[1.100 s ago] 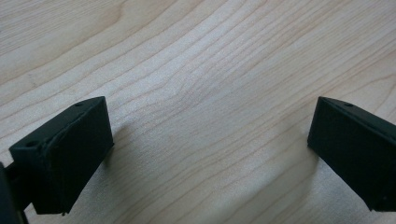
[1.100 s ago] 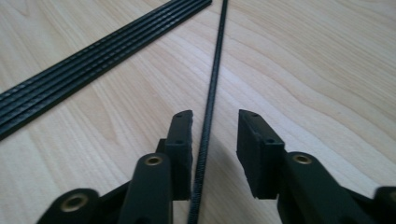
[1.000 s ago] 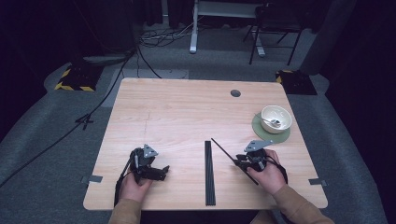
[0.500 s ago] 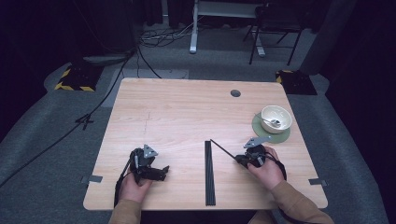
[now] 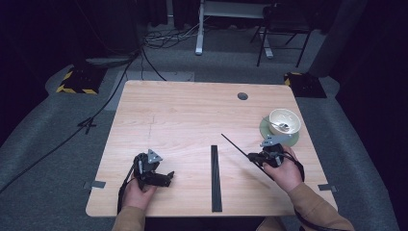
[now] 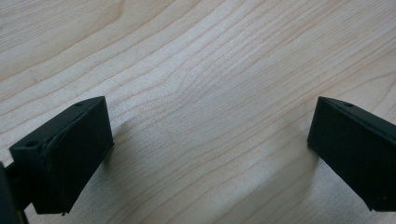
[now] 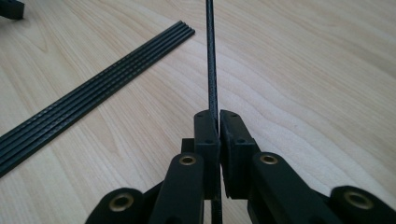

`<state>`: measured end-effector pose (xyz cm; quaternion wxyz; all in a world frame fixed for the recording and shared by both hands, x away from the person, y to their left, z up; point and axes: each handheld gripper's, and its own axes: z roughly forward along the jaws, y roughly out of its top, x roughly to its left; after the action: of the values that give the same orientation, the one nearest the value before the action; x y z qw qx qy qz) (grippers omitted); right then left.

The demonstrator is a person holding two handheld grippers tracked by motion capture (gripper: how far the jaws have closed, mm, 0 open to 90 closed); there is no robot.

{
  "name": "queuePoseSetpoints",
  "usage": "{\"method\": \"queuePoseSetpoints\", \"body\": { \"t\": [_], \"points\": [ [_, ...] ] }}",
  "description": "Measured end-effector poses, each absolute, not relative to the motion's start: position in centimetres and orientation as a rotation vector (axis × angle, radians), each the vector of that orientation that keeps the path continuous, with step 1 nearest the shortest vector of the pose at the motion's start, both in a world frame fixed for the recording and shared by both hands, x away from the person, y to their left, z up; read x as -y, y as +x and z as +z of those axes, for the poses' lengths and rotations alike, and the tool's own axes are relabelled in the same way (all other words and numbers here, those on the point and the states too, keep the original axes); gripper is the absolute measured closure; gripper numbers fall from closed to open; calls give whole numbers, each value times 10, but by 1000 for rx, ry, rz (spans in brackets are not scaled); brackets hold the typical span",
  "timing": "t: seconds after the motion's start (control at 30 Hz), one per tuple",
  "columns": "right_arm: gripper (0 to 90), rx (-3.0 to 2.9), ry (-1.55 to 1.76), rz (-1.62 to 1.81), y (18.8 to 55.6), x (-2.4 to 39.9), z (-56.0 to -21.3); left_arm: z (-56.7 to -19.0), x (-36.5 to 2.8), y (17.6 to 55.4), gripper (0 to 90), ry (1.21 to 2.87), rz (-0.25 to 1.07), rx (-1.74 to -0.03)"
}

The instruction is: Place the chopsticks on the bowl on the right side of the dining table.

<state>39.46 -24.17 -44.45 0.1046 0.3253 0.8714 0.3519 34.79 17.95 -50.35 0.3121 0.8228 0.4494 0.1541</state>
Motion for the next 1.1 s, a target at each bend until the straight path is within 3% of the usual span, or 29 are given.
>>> {"method": "queuePoseSetpoints", "body": {
  "t": [1.1],
  "points": [
    [862, -2450, 978, 1134, 417, 296, -352, -503, -181, 348, 4, 2174, 410, -1179]
  ]
}}
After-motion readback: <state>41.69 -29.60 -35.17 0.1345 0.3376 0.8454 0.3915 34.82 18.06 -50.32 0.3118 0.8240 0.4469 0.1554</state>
